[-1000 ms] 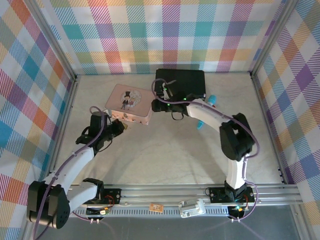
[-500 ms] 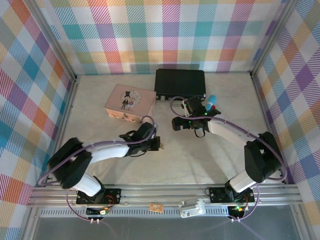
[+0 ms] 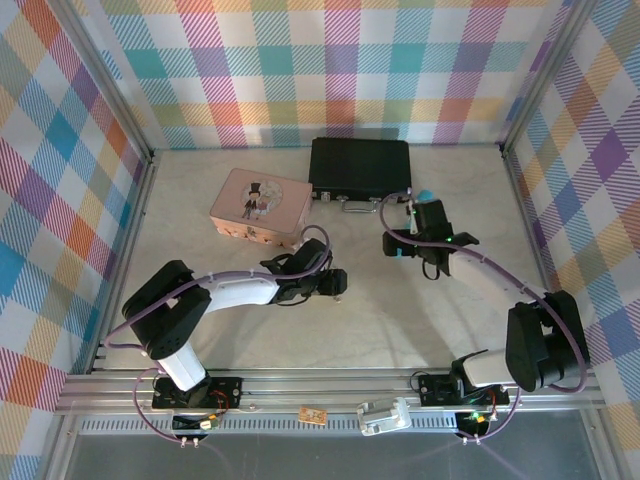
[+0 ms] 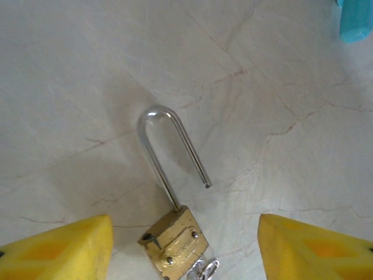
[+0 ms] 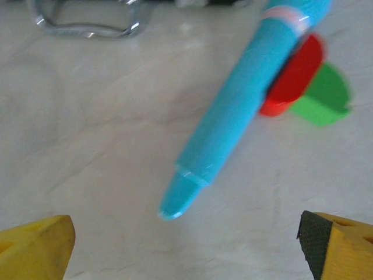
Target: Unlock the padlock with the key
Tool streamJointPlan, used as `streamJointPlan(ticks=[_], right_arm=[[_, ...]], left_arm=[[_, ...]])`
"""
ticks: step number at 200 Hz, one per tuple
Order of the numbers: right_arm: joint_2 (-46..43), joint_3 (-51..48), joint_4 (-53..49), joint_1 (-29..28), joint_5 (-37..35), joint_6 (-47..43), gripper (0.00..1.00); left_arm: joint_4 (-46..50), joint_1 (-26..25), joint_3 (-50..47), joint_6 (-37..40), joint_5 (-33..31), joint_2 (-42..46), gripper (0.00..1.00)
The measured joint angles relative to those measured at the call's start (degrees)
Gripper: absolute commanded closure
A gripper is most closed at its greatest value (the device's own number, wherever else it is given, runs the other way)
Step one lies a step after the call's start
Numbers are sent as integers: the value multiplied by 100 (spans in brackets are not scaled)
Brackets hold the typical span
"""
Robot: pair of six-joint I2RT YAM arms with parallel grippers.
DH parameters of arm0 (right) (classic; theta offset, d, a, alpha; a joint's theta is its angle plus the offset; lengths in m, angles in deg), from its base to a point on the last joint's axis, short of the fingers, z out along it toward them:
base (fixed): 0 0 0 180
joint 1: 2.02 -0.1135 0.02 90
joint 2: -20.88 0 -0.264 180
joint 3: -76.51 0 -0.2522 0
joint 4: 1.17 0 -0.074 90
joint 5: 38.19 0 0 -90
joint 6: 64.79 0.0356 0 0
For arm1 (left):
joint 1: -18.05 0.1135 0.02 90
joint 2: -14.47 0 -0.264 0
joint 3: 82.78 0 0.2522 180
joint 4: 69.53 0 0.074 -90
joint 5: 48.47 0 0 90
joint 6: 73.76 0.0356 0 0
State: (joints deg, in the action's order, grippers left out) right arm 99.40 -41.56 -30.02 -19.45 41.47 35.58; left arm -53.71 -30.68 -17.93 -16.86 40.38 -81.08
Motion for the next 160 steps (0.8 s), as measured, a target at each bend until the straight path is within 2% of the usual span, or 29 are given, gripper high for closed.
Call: streamJointPlan(ticks=[12, 21, 34, 67, 87, 101, 140, 160], right_arm=[[0, -94, 260, 227, -142, -83, 1], [2, -186, 481, 372, -249, -142, 1], [20, -369, 870, 605, -376, -267, 1], [420, -798, 1967, 1080, -485, -647, 1], [535, -1261, 2763, 1235, -396, -833, 1], [599, -1567, 3351, 1325, -201, -863, 1], [754, -2072, 4673, 1401, 289, -981, 1], [763, -2321, 5324, 1423, 452, -984, 1]], left_arm=[[234, 0, 74, 55, -216, 107, 26], [420, 0, 94, 109, -409, 254, 20], [721, 13, 96, 160, -737, 570, 17], [1585, 260, 142, 315, -1908, 1591, 7], [2039, 702, 205, 407, -2791, 1996, 0], [2227, 1078, 192, 490, -3353, 2197, 0], [2247, 2374, -170, 573, -4275, 2599, 0], [2326, 2804, -275, 568, -4758, 2496, 0]])
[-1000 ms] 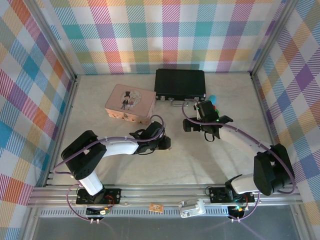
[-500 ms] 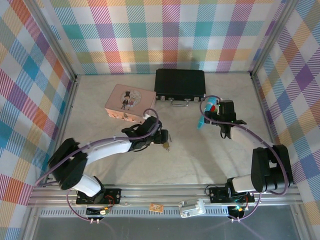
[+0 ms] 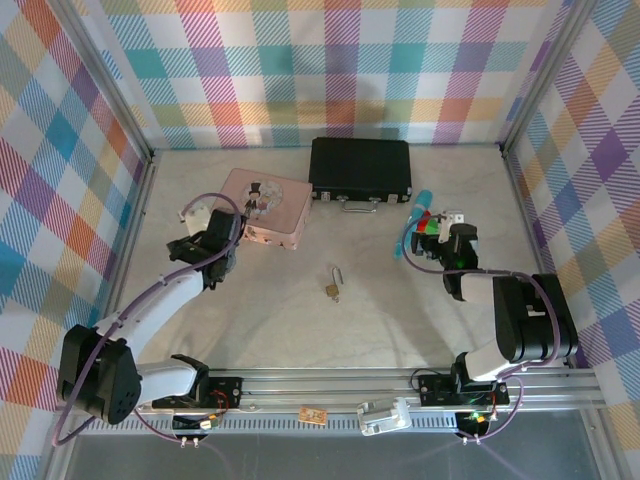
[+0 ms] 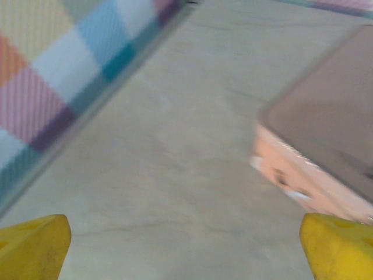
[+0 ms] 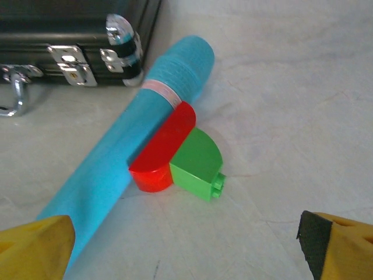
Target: Unlock the padlock with the key
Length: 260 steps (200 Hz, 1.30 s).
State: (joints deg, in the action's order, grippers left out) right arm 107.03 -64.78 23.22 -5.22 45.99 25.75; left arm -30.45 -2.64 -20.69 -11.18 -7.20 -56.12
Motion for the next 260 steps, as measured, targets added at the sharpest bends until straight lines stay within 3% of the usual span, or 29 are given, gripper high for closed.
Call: streamJointPlan(ticks=[29, 75, 141, 178, 212, 260], right_arm=[[164, -177, 481, 87, 76, 7, 1], [168, -177, 748, 101, 22, 48, 1], [168, -177, 817, 101, -13, 50, 1], [168, -177, 822, 101, -13, 50, 1], [168, -177, 837, 101, -13, 50, 1], [168, -177, 844, 101, -15, 50, 1]], left_arm=[[-317, 184, -243, 219, -417, -282, 0], [-2581, 433, -1480, 1368, -354, -614, 0], [-6052, 745, -2291, 2570, 933, -1545, 0], [-6590, 935, -2323, 2723, 1698, -1727, 3], [-7818, 1078, -2927, 2839, 2295, -1895, 0], [-7884, 1080, -2852, 2876, 2540, -2011, 1]])
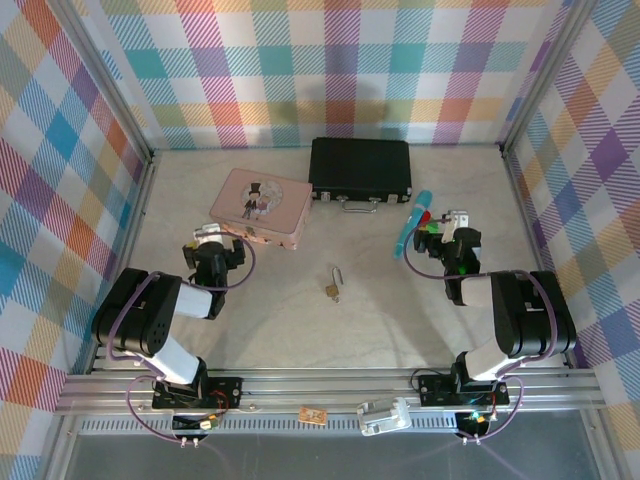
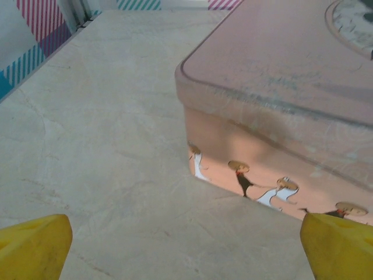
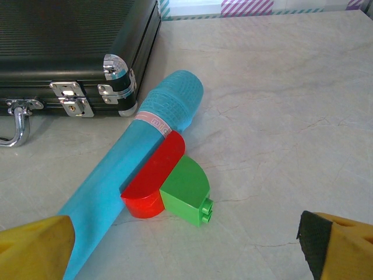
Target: Unlock the padlock with the key
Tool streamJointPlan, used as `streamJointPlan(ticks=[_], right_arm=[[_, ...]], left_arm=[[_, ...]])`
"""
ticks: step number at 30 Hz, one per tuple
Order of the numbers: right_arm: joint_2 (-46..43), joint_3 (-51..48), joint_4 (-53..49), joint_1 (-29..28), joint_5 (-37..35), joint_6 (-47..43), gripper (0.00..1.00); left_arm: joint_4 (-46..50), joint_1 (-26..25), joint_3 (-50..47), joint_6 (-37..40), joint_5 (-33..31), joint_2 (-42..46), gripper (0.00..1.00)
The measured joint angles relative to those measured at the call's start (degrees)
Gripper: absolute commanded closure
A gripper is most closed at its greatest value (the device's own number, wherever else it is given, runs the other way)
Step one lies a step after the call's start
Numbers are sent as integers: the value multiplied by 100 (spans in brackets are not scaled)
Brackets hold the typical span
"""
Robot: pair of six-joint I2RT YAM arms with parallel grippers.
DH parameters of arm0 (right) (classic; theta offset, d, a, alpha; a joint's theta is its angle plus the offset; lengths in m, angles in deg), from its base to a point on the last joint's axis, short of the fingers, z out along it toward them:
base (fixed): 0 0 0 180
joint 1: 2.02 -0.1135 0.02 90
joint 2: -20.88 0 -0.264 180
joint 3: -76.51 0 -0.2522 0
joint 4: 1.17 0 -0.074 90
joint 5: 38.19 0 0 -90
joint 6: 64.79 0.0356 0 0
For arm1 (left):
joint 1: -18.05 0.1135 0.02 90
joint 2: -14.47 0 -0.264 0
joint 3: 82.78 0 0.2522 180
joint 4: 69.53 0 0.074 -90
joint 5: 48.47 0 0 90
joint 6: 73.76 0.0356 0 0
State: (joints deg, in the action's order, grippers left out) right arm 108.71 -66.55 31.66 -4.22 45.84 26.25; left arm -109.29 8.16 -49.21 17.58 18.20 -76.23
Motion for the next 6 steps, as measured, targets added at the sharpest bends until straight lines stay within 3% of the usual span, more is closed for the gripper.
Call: streamJointPlan(ticks=[6], right_arm=[[0, 0, 11, 0, -2, 0, 1]], left_arm=[[0, 46, 114, -2, 42, 0, 0]])
